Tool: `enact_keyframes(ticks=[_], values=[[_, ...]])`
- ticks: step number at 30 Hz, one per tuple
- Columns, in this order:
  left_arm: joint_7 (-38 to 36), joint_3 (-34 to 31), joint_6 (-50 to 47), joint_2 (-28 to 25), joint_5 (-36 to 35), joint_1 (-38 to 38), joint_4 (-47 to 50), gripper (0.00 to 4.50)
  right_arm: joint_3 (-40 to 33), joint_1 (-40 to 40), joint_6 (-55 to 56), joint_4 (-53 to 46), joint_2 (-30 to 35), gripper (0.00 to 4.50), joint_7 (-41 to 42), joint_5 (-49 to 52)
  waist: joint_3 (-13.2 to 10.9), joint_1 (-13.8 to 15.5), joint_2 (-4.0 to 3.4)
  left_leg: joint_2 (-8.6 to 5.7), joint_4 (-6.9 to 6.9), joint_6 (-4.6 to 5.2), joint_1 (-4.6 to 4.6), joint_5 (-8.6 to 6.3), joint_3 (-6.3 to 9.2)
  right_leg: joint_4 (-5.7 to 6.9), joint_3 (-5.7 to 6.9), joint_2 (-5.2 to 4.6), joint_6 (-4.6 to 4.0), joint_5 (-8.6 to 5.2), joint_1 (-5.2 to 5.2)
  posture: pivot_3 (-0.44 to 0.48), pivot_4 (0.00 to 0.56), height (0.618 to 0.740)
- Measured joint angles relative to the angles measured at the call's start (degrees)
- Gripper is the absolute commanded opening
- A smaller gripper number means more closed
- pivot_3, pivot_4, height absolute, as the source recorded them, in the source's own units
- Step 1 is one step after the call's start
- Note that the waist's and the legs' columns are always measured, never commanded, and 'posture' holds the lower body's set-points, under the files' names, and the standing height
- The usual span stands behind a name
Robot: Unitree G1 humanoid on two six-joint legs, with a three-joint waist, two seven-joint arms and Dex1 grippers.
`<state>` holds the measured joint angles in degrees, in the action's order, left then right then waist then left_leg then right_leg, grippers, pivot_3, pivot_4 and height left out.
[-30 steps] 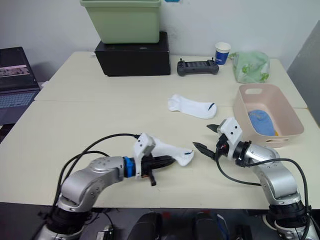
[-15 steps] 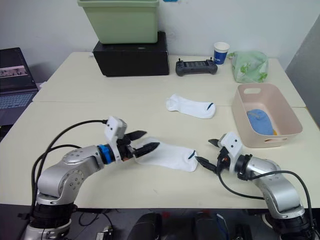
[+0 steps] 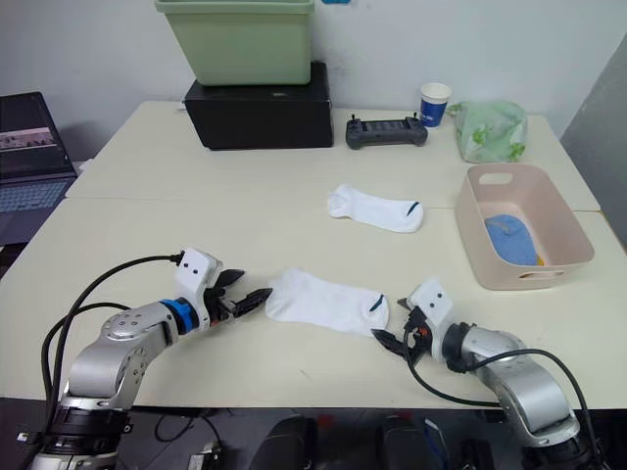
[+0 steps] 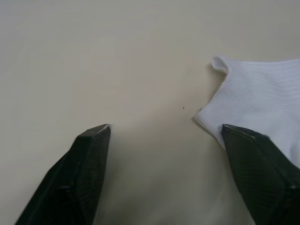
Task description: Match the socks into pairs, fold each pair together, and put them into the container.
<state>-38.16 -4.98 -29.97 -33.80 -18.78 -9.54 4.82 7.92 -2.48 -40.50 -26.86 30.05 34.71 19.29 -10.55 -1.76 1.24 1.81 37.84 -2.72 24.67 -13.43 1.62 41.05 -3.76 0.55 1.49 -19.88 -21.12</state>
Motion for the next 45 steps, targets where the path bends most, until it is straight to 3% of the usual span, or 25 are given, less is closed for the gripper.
enact_keyframes(ticks=[8, 9, 16, 19, 21, 27, 30, 33, 41, 45], values=[[-2.7, -0.5, -0.8, 0.2, -2.6, 1.1, 0.4, 0.36, 0.0, -1.1, -1.5, 0.0, -1.3, 0.18, 0.0, 1.1, 0.0, 0.0, 0.0, -0.02, 0.0, 0.0, 0.0, 0.0, -0.01, -0.01, 0.01, -0.03, 0.0, 0.0, 0.0, 0.0, 0.15, 0.74], [-2.8, -0.5, -0.9, 0.2, -2.9, 1.1, 0.4, 0.07, 0.0, -1.2, -1.5, 0.1, -1.3, 0.0, 0.1, 1.1, 0.0, 0.0, 0.0, -0.03, 0.01, 0.0, 0.0, 0.0, -0.02, -0.01, -0.01, -0.03, 0.0, 0.0, 0.01, 0.0, 0.15, 0.74], [-3.3, -1.1, -2.6, 0.3, -5.5, 0.5, 0.4, 0.03, 0.0, -1.7, -1.5, 0.2, -1.3, 0.0, 0.1, 1.1, 0.0, 0.0, 0.0, -0.02, 0.01, 0.0, 0.0, 0.0, -0.01, -0.01, 0.0, -0.03, 0.0, 0.0, 0.0, 0.0, 0.15, 0.74], [-5.2, -2.2, -3.6, 0.3, -8.7, -0.3, 1.9, 0.64, 0.0, -1.7, -1.5, 0.4, -1.3, 0.0, 0.1, 1.1, 0.0, 0.0, 0.0, -0.02, 0.01, 0.0, 0.01, 0.0, -0.01, -0.01, 0.01, -0.03, 0.0, 0.0, 0.0, 0.0, 0.15, 0.74], [-6.7, -1.9, -3.8, 0.2, -9.7, -1.1, 2.4, 1.28, 0.0, -2.2, -1.4, 0.6, -1.3, 0.0, 0.1, 1.1, 0.0, 0.0, 0.0, -0.03, 0.0, 0.0, 0.0, 0.0, -0.03, -0.01, 0.0, -0.02, 0.0, 0.0, 0.0, 0.0, 0.15, 0.74], [-6.9, 3.1, -1.4, 0.3, -5.0, -3.9, -1.0, 3.19, 0.0, -2.8, -1.4, 0.9, -1.3, 0.0, 0.1, 1.1, 0.0, 0.0, 0.0, -0.04, 0.01, 0.0, 0.0, 0.0, -0.02, 0.0, 0.01, 0.0, 0.0, 0.0, 0.0, 0.0, 0.15, 0.74], [-7.1, 4.7, -0.4, 0.2, -2.6, -5.3, -3.7, 3.19, 0.0, -2.8, -1.4, 0.9, -1.3, 0.0, 0.1, 1.1, 0.0, 0.0, 0.0, -0.04, 0.0, 0.01, 0.01, 0.0, -0.02, 0.0, 0.0, 0.01, 0.0, 0.0, -0.01, 0.0, 0.15, 0.74], [-7.6, 5.2, 0.7, 0.1, -1.0, -6.6, -5.4, 2.57, 0.0, -3.0, -1.5, 0.9, -1.2, 0.0, 0.1, 1.1, 0.0, 0.0, 0.0, -0.03, 0.01, 0.01, 0.01, 0.0, -0.01, 0.0, 0.01, 0.01, 0.0, 0.0, -0.01, 0.0, 0.15, 0.74], [-10.3, 4.7, 0.4, 0.1, -1.8, -4.9, -4.7, 0.01, -0.1, -3.4, -1.6, 1.0, -0.8, 0.0, 0.3, 1.1, 0.0, -0.1, 0.0, -0.02, 0.0, 0.01, 0.01, 0.0, -0.02, 0.0, 0.0, 0.0, 0.0, 0.0, -0.01, 0.0, 0.15, 0.74], [-11.3, 4.5, -1.1, -0.4, -3.2, -3.0, -2.3, 0.01, -0.1, -3.9, -1.6, 1.4, -0.7, 0.0, 0.5, 1.2, 0.0, -0.1, 0.0, -0.02, 0.0, 0.01, 0.01, 0.0, -0.01, 0.0, 0.0, 0.0, 0.0, 0.0, -0.01, 0.0, 0.15, 0.74]])
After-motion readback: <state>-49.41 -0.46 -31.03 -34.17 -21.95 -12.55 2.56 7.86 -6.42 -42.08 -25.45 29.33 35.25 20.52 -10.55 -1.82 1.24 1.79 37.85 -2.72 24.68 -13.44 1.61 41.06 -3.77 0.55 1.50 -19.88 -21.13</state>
